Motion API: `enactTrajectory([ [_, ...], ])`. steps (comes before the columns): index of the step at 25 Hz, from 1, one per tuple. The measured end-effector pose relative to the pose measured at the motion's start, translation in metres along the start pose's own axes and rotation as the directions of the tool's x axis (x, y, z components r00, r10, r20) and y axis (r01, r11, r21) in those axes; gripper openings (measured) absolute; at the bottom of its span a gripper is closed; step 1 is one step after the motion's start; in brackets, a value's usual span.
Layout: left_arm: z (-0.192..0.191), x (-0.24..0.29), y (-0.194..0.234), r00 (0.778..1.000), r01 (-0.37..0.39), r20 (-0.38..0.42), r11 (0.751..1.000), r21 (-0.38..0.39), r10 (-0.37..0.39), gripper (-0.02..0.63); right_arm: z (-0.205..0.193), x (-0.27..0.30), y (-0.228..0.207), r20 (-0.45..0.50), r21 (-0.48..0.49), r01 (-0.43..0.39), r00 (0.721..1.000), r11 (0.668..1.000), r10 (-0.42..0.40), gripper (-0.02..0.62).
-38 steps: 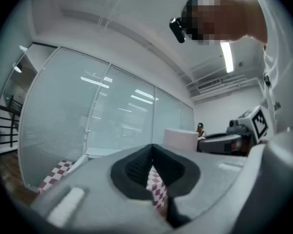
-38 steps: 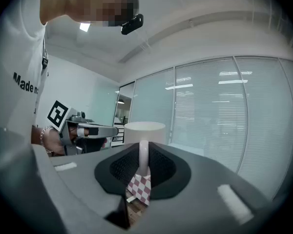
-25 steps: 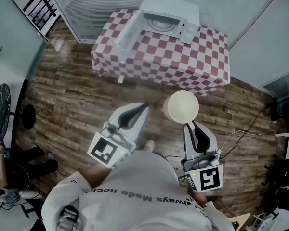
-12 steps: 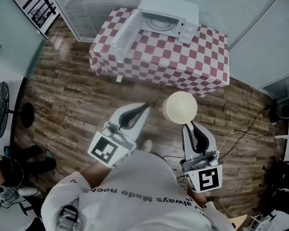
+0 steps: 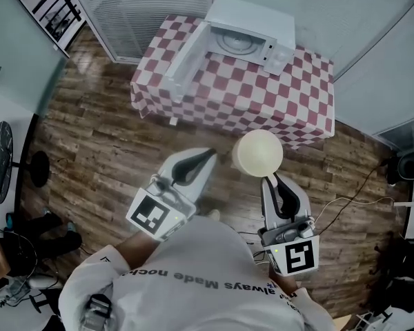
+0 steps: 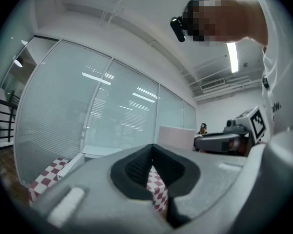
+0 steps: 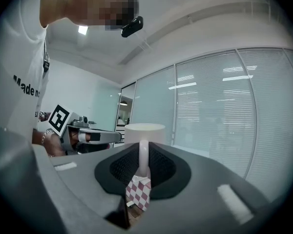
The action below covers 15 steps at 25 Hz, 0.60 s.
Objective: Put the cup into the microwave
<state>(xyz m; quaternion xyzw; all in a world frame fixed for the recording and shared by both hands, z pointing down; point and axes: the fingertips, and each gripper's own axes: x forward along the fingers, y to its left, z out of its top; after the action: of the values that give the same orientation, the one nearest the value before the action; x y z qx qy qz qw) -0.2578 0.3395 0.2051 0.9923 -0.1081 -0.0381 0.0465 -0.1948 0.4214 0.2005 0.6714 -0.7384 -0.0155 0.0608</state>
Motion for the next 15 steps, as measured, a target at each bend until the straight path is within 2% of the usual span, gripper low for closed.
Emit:
enactTrajectory([
  [9,0.015,0.02,0.092,1.0,0.011,0.013,1.0,0.003,-0.011,0.005,0.01,0.092,-0.008,0.0,-0.003,0.01,1.0,1.0,-0.01,0.044],
  [15,0.011,0.027,0.127,0.998,0.05,-0.024,0.999,0.011,-0.05,0.005,0.015,0.131,-0.008,0.006,0.005,0.038,0.999,0.999,-0.038,0.044],
])
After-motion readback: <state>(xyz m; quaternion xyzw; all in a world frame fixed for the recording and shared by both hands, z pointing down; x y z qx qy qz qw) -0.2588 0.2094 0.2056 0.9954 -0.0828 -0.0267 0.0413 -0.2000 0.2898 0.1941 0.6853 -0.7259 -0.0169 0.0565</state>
